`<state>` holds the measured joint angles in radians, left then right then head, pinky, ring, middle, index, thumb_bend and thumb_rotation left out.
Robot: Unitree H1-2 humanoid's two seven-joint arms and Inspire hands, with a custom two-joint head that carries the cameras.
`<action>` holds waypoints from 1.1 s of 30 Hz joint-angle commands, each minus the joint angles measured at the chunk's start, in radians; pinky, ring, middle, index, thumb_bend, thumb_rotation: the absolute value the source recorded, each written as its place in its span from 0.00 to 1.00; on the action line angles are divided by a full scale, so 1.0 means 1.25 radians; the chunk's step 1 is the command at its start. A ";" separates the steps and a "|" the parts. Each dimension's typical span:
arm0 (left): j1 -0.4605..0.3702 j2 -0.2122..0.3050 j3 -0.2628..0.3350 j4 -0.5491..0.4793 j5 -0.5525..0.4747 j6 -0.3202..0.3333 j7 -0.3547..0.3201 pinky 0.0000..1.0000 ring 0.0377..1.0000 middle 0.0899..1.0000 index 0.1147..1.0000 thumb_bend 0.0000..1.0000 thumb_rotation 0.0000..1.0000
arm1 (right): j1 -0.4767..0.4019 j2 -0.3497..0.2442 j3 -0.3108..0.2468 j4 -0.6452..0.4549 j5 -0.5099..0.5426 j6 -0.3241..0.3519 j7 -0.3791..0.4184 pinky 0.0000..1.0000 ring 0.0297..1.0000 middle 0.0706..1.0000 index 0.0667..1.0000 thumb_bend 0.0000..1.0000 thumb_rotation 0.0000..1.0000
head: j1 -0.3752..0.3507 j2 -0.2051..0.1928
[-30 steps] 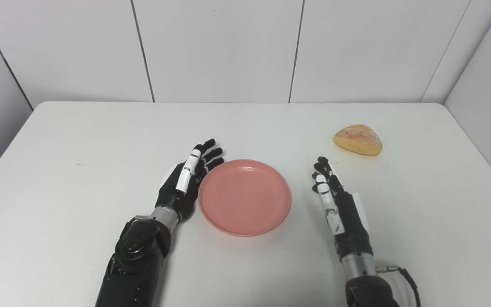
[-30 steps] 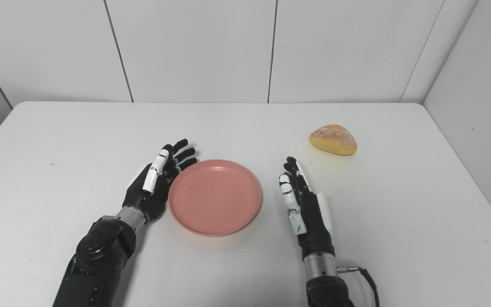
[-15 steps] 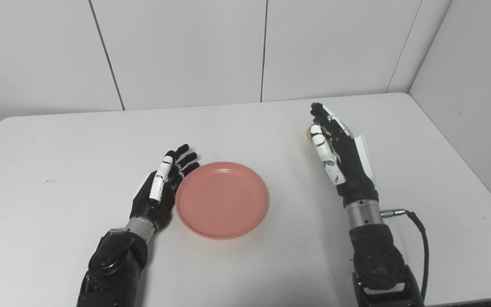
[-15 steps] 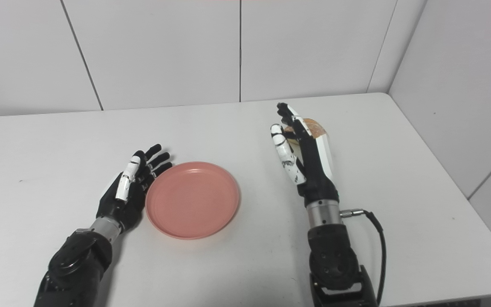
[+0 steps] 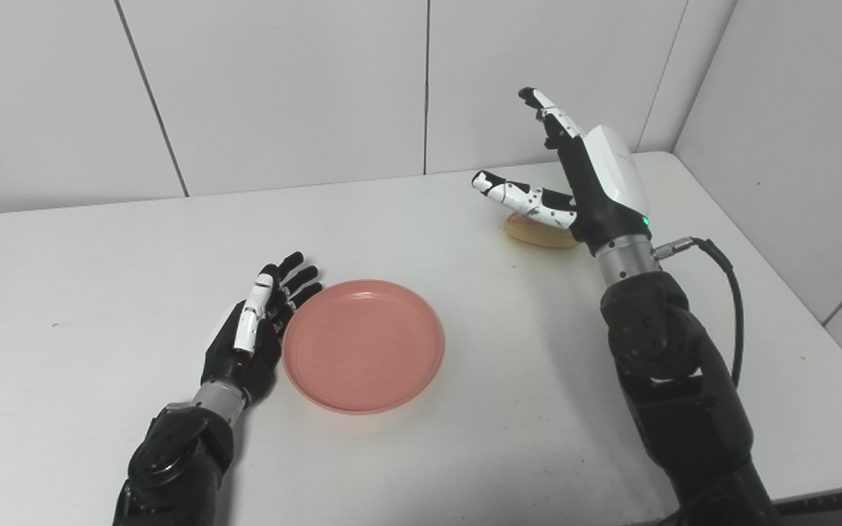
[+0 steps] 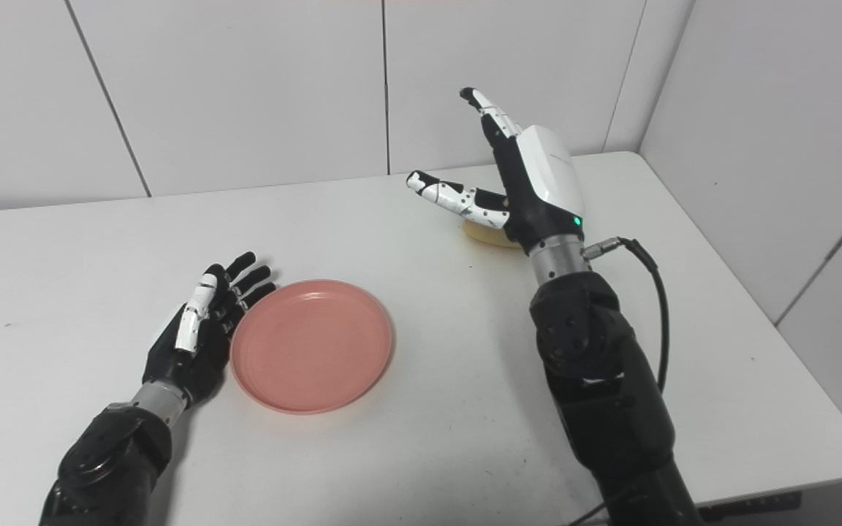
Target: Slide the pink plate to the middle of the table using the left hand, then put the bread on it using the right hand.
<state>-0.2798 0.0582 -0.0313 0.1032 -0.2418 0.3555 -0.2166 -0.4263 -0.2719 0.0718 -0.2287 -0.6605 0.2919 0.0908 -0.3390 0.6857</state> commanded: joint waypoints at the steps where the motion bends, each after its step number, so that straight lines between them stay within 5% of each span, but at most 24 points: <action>1: 0.003 0.003 -0.002 0.010 -0.004 0.044 -0.005 0.90 0.89 0.89 0.89 0.31 1.00 | -0.062 -0.027 0.003 0.006 -0.029 0.017 0.008 0.77 0.88 0.91 0.89 0.79 0.60 | -0.003 0.003; 16: 0.005 0.016 0.000 0.007 -0.015 0.044 -0.017 0.91 0.90 0.90 0.89 0.32 1.00 | -0.195 -0.138 0.065 0.185 -0.060 0.124 0.192 0.75 0.88 0.93 0.92 1.00 0.39 | -0.017 0.015; 33: 0.009 0.021 -0.003 -0.007 -0.014 0.050 -0.021 0.91 0.90 0.91 0.90 0.33 1.00 | -0.248 -0.186 0.107 0.355 -0.063 0.140 0.249 0.80 0.93 0.95 0.93 1.00 0.47 | -0.004 0.029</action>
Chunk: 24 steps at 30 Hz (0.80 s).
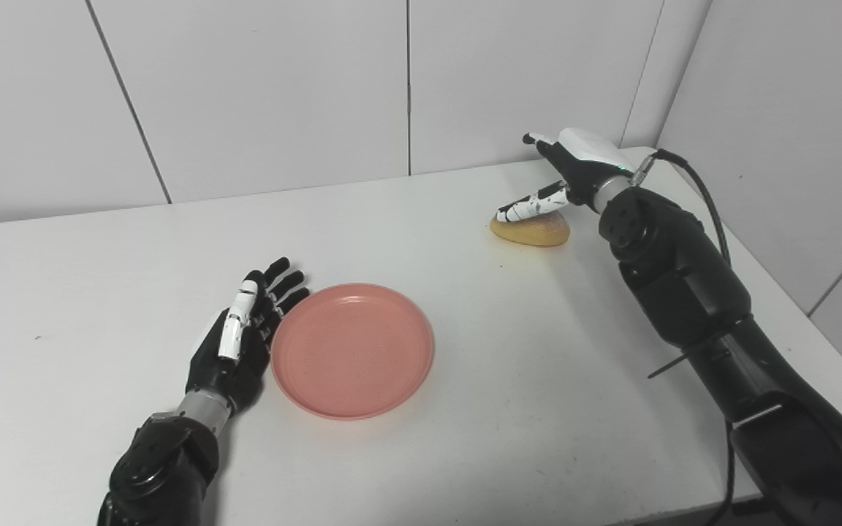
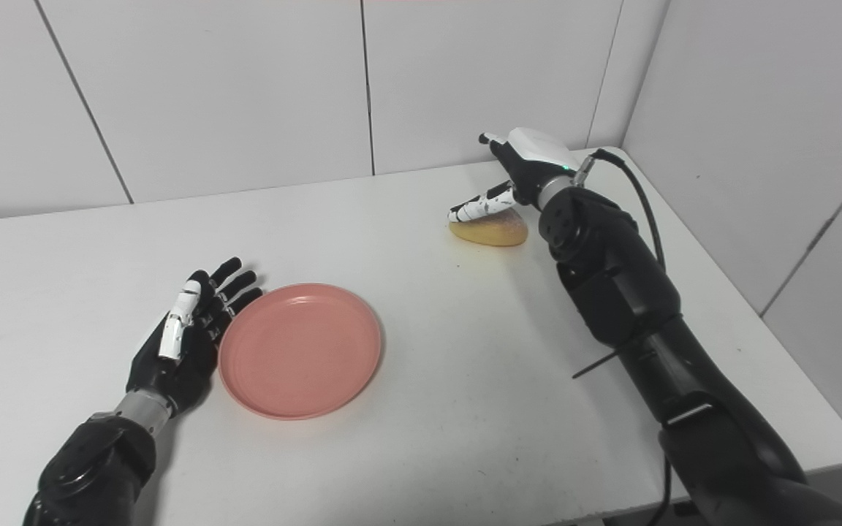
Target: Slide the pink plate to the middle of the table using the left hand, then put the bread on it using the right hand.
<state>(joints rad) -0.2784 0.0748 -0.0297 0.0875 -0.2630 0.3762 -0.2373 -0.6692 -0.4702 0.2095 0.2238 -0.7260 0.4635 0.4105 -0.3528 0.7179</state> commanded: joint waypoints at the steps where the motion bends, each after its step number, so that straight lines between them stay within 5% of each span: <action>1: 0.008 0.008 -0.005 0.005 0.003 0.035 -0.004 0.91 0.90 0.91 0.90 0.33 1.00 | -0.053 -0.030 0.000 -0.004 -0.009 0.002 -0.009 0.80 0.93 0.95 0.93 1.00 0.47 | 0.007 0.004; 24: 0.016 0.011 -0.009 -0.031 0.007 0.059 0.004 0.90 0.90 0.90 0.90 0.33 1.00 | -0.099 -0.010 0.070 0.193 -0.005 -0.028 -0.059 0.81 0.92 0.95 0.93 1.00 0.48 | 0.013 0.018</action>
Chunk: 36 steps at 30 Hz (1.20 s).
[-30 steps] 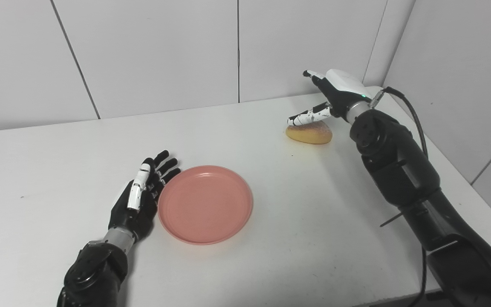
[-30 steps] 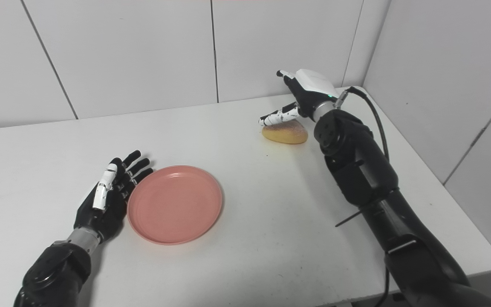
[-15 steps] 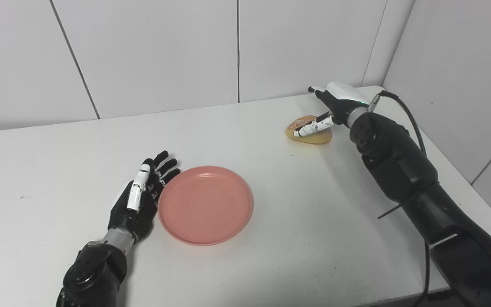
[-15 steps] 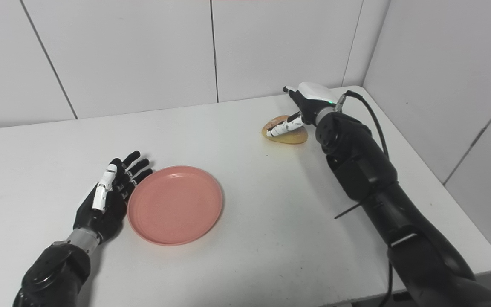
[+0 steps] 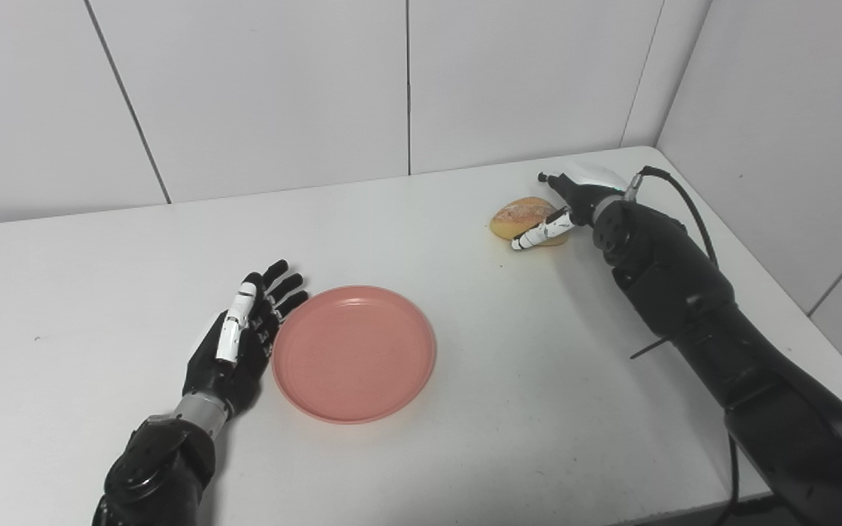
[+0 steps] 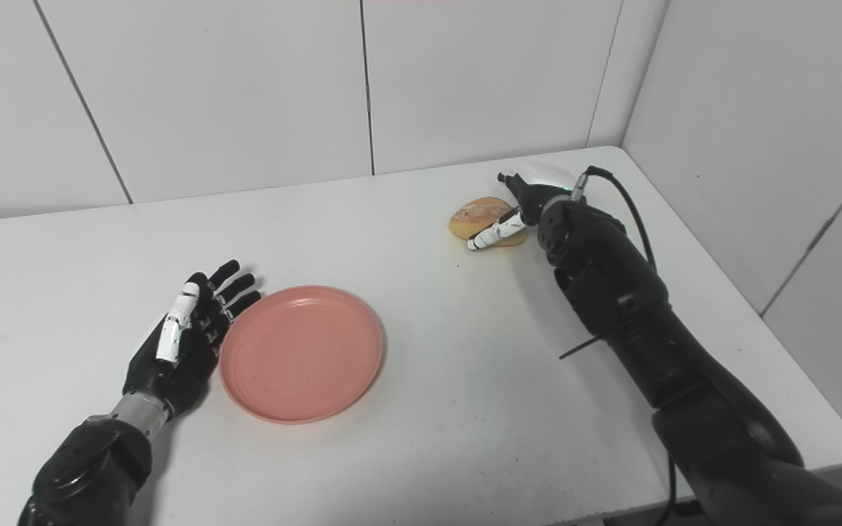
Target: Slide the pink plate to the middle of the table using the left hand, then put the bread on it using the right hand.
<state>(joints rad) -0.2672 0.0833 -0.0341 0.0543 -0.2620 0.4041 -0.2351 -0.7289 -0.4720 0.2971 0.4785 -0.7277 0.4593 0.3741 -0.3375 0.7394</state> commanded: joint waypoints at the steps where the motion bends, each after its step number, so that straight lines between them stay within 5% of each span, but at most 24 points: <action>1: 0.007 0.004 -0.006 -0.005 0.006 0.038 0.004 0.90 0.90 0.90 0.90 0.33 1.00 | -0.052 -0.007 0.002 -0.009 -0.001 -0.026 -0.033 0.82 0.92 0.95 0.93 1.00 0.48 | 0.001 0.001; 15: 0.008 0.002 -0.010 -0.007 0.011 0.038 0.005 0.91 0.90 0.90 0.90 0.32 1.00 | -0.054 0.018 0.013 0.057 0.039 -0.089 -0.116 0.82 0.91 0.93 0.92 1.00 0.56 | 0.007 0.003; 28: 0.009 -0.003 -0.014 -0.010 0.013 0.040 0.006 0.90 0.90 0.90 0.89 0.32 1.00 | -0.041 0.033 -0.013 0.093 0.100 -0.109 -0.187 0.77 0.88 0.91 0.88 0.93 0.30 | 0.014 0.005; 32: 0.010 -0.003 -0.015 -0.011 0.012 0.039 0.006 0.91 0.90 0.90 0.89 0.33 1.00 | -0.036 0.028 -0.013 0.103 0.104 -0.119 -0.215 0.64 0.72 0.76 0.77 0.84 0.21 | 0.014 0.005; 34: 0.010 -0.003 -0.015 -0.012 0.011 0.039 0.005 0.90 0.89 0.90 0.89 0.32 1.00 | -0.038 0.024 -0.005 0.119 0.099 -0.132 -0.229 0.53 0.60 0.63 0.64 0.77 0.19 | 0.015 0.006; 36: 0.010 -0.002 -0.015 -0.008 0.012 0.038 0.005 0.91 0.89 0.90 0.89 0.33 1.00 | -0.038 0.021 -0.004 0.128 0.101 -0.147 -0.238 0.52 0.58 0.61 0.59 0.76 0.16 | 0.015 0.006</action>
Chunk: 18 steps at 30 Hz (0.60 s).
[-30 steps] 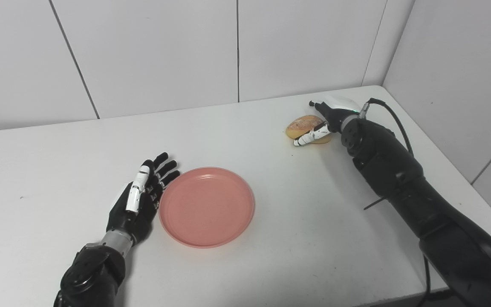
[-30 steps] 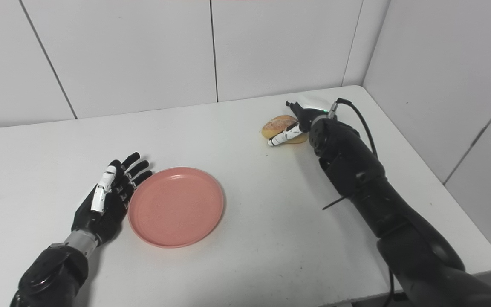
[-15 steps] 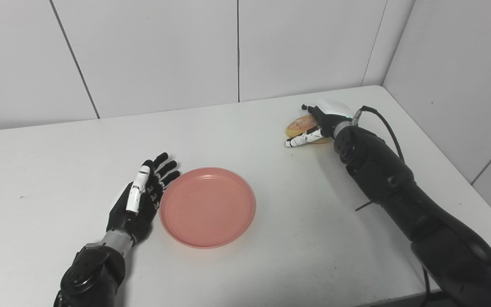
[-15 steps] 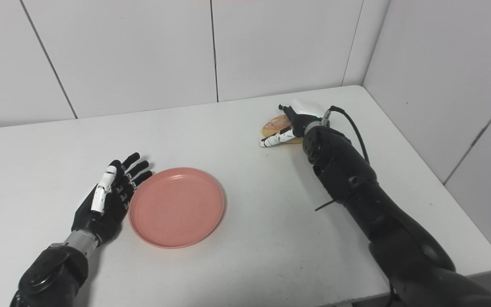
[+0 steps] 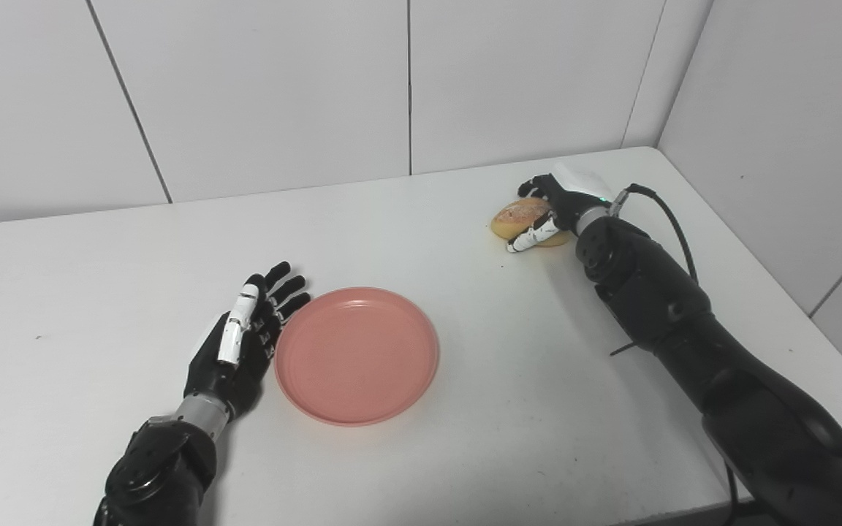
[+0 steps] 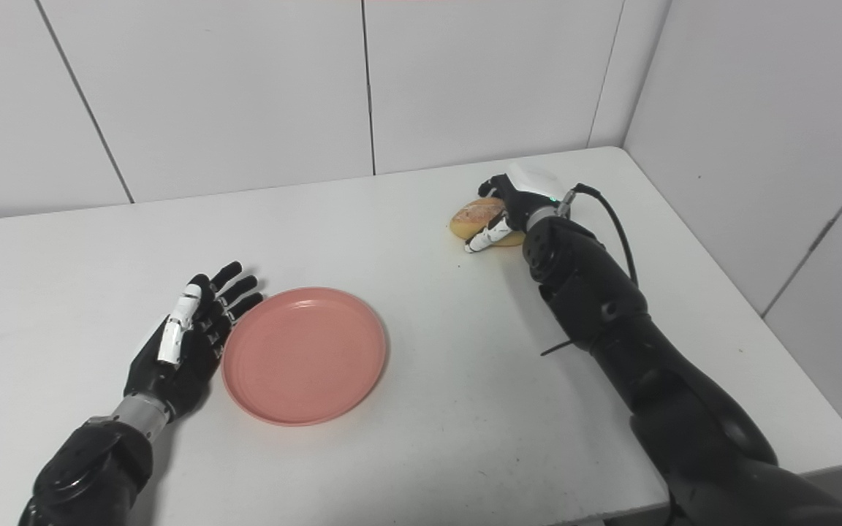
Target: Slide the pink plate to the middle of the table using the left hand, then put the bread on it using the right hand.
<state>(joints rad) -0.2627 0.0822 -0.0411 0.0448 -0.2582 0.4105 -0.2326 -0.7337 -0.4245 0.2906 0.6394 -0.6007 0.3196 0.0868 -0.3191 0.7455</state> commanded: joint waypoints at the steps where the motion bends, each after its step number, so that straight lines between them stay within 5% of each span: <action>1: 0.006 0.000 -0.010 0.002 0.009 0.031 0.002 0.91 0.89 0.90 0.89 0.33 1.00 | -0.034 -0.017 0.000 0.004 0.002 -0.042 -0.014 0.51 0.57 0.60 0.58 0.75 0.15 | 0.001 0.001; 2: 0.006 0.000 -0.010 0.003 0.009 0.030 0.001 0.91 0.89 0.90 0.89 0.33 1.00 | -0.034 -0.018 -0.001 0.007 0.004 -0.047 -0.017 0.45 0.51 0.55 0.50 0.61 0.14 | 0.001 0.001; 4: 0.006 0.001 -0.011 0.005 0.009 0.029 0.000 0.91 0.90 0.90 0.89 0.33 1.00 | -0.032 -0.020 -0.002 0.012 0.008 -0.062 -0.024 0.37 0.43 0.47 0.46 0.54 0.14 | 0.002 0.002; 9: 0.005 0.000 -0.011 0.000 0.007 0.034 0.001 0.91 0.90 0.90 0.89 0.33 1.00 | -0.026 -0.018 -0.020 0.004 0.038 -0.077 -0.024 0.35 0.39 0.42 0.45 0.51 0.14 | 0.004 0.002; 18: 0.003 -0.005 -0.012 0.005 0.009 0.031 0.004 0.91 0.90 0.90 0.90 0.33 1.00 | -0.013 -0.017 -0.025 -0.091 0.030 -0.006 -0.009 0.34 0.38 0.43 0.45 0.49 0.15 | 0.019 0.001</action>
<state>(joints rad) -0.2627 0.0823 -0.0427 0.0447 -0.2585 0.4105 -0.2331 -0.7071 -0.4250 0.2746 0.5850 -0.5537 0.2959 0.0842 -0.2961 0.7455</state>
